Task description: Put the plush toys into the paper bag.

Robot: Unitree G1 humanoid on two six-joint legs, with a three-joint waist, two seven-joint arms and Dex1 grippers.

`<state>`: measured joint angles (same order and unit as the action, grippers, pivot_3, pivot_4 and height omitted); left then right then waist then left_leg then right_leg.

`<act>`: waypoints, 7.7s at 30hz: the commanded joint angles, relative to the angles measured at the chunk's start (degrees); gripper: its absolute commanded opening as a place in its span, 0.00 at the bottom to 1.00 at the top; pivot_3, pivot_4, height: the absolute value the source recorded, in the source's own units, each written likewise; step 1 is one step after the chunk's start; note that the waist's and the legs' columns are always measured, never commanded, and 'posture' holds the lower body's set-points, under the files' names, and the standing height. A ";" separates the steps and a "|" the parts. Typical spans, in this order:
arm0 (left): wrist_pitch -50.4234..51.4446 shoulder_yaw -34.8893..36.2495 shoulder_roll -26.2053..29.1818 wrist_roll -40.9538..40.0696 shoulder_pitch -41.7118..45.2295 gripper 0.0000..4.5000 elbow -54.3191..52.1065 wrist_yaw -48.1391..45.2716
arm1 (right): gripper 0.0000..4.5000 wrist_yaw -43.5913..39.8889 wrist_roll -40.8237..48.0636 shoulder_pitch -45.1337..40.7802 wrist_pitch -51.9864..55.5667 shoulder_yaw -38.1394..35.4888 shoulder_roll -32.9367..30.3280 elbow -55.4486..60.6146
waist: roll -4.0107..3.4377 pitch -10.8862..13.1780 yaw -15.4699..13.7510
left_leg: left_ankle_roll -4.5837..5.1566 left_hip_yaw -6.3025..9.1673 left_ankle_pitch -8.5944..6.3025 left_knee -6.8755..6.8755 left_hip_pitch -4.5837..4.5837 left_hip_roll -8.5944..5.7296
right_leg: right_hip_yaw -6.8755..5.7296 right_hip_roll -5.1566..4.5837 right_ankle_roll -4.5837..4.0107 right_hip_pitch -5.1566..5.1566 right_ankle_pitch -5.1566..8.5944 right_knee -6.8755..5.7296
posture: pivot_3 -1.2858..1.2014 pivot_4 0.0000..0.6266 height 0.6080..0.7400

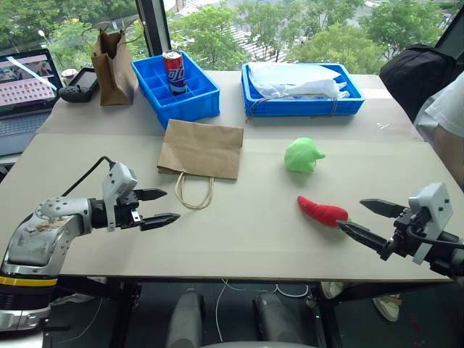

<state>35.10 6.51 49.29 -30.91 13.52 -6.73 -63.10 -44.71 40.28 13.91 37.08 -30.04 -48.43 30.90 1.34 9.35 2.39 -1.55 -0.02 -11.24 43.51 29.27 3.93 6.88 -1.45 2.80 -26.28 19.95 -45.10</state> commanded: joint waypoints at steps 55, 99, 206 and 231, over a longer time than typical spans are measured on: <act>-58.65 -29.19 -6.44 24.12 52.90 0.53 67.29 -29.40 | 1.00 8.92 17.83 -33.05 19.32 20.28 -7.99 10.03 | 0.16 0.39 0.22 | 0.20 0.18 0.12 -0.76 0.13 0.02 | -0.23 0.03 0.14 0.07 -0.92 1.02 | 0.52 0.24 0.44; 3.30 -27.77 -12.46 -10.23 44.35 0.02 21.54 -18.72 | 1.00 16.38 15.52 -21.43 19.20 22.88 -2.77 15.09 | 0.16 0.40 0.61 | 0.20 0.22 0.14 -0.73 0.09 0.03 | -0.22 0.07 0.23 0.10 -0.86 0.94 | 0.52 0.24 0.44; 17.78 -9.97 -19.92 -4.21 55.54 0.00 14.83 -5.77 | 0.70 10.05 -11.89 -13.90 10.88 15.54 3.40 -6.80 | 0.04 0.43 0.25 | 0.27 0.10 0.31 -0.77 -0.03 -0.10 | 0.01 0.07 0.57 0.12 -0.86 0.93 | 0.52 0.24 0.44; 14.52 -9.83 -23.15 -2.94 56.80 0.00 16.50 -3.17 | 0.01 6.06 -3.42 -38.63 18.65 21.04 -10.64 6.40 | 0.00 0.46 -0.32 | 0.27 0.09 0.31 -0.80 0.11 -0.13 | 0.00 0.01 0.52 0.07 -0.89 1.07 | 0.52 0.24 0.44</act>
<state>50.21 -4.43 26.11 -33.37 68.79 11.40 -66.46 -39.05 37.71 -23.20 55.91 -9.74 -58.70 35.68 1.34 9.81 2.07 -1.28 0.07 -10.93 42.71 29.40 3.77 6.88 -1.46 3.23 -26.21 19.00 -44.01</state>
